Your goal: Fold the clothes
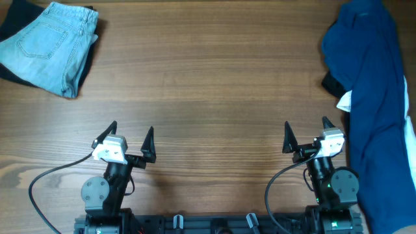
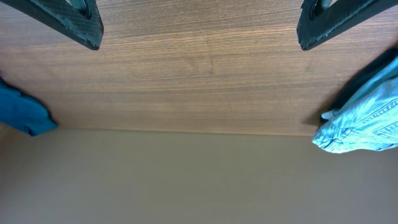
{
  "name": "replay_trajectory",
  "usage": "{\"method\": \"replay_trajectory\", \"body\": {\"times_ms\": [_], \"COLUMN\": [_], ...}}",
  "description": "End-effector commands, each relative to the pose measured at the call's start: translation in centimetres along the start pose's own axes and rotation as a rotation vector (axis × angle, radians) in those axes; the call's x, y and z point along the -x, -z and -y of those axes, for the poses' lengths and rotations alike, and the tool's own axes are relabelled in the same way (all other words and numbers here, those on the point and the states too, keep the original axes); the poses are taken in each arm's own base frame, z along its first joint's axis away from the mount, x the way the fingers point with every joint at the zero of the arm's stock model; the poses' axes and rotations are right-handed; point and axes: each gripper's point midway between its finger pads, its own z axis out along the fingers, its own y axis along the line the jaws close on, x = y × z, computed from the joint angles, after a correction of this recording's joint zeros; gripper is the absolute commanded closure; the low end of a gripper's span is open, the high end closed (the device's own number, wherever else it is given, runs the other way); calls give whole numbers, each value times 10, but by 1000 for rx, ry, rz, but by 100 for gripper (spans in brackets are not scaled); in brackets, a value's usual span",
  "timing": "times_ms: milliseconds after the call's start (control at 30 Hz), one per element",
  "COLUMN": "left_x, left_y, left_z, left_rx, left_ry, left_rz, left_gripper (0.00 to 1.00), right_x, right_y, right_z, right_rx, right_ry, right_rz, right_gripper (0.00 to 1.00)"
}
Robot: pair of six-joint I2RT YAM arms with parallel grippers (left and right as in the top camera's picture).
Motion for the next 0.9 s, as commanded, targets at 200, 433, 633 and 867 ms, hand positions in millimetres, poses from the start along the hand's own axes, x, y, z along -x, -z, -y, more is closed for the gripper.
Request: {"method": "replay_trajectory", "body": {"times_ms": [200, 433, 633, 867], "left_x": [-2, -2, -2, -2], "left_y": [0, 0, 0, 0], "left_z": [1, 1, 1, 1], "left_rx": [-3, -3, -3, -3], "left_ry": [13, 13, 13, 13], "left_rz": [-4, -4, -4, -4], "left_gripper": [0, 0, 0, 0], "right_x": [16, 15, 14, 14], "right_y": [5, 4, 4, 4], "right_z": [0, 0, 0, 0], "right_rx": [-4, -4, -4, -4], "right_ry": [43, 43, 43, 43], "right_rz": [70, 66, 63, 63], "right_gripper": [0, 0, 0, 0]}}
